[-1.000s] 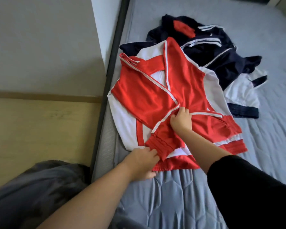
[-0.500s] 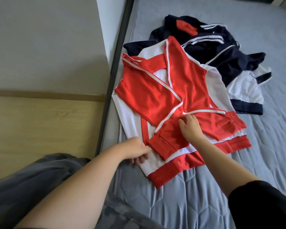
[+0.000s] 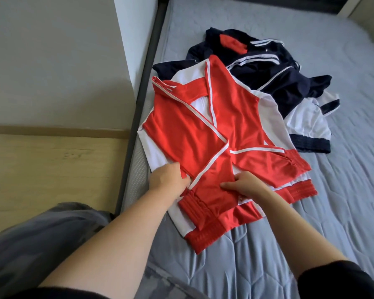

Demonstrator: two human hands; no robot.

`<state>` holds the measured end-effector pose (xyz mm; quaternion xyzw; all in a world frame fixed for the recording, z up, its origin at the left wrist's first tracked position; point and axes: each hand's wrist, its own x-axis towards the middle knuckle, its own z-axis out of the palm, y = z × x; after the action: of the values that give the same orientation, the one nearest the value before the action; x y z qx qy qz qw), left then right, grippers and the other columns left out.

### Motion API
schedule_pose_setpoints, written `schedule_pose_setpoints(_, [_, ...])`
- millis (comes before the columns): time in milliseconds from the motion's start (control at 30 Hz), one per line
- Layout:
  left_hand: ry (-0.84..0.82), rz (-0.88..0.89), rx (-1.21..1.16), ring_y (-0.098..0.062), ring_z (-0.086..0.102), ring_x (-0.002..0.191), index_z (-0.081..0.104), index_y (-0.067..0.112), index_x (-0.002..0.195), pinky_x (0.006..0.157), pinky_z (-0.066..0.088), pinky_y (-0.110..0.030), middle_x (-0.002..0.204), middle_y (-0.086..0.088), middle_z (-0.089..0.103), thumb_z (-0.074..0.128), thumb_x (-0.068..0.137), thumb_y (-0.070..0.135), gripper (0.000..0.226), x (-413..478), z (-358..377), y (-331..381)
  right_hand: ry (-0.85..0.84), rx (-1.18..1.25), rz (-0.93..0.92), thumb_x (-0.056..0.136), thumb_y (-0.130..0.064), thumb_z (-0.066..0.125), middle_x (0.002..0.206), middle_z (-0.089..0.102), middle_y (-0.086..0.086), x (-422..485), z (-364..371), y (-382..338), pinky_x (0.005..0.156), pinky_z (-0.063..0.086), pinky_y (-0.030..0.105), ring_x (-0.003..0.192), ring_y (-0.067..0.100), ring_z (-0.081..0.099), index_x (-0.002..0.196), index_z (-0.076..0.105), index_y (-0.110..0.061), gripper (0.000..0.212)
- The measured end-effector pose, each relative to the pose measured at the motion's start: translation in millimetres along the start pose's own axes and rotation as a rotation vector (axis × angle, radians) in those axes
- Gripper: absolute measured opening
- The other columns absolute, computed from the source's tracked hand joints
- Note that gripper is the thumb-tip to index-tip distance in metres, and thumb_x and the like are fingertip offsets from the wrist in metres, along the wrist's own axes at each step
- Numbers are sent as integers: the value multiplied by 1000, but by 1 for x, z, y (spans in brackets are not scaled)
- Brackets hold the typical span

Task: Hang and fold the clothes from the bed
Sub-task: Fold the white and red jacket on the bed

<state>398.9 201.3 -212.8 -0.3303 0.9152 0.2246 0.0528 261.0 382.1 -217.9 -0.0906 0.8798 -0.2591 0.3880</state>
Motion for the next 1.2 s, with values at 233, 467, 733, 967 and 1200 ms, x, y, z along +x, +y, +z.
schedule_pose_setpoints(233, [-286,72,-170,-22,62,87,65,16,91,75,49,-31,93,-2,65,61,85,49,34,-7,23,12,38,753,58,91,-28,61,87,68,12,11,12,-4,79,52,34,81,25,64,93,67,-3,25])
schedule_pose_setpoints(467, [-545,-200,-952,-26,65,103,68,10,106,96,48,-33,108,-11,70,64,88,9,19,1,17,-2,-335,1096,74,96,-33,44,89,72,11,9,5,-19,76,53,35,81,23,70,98,70,-5,38])
schedule_pose_setpoints(733, [-675,-227,-1027,-17,66,78,66,13,103,67,56,-24,90,-5,69,54,87,-9,30,0,15,-7,496,282,-238,81,-20,72,50,39,-1,16,22,-23,48,28,28,48,13,34,53,41,-17,42])
schedule_pose_setpoints(967, [-568,-74,-610,-21,64,97,64,6,117,91,50,-30,106,-6,68,53,95,27,33,2,26,-5,42,764,135,91,-58,47,100,60,19,21,14,-26,87,45,37,88,30,60,100,62,-1,59])
schedule_pose_setpoints(1200, [-472,-126,-630,-27,61,96,61,3,118,85,46,-31,103,-12,65,44,99,26,34,3,27,-6,-224,829,205,90,-28,63,110,69,14,13,11,-22,84,52,39,97,25,65,108,65,-5,29])
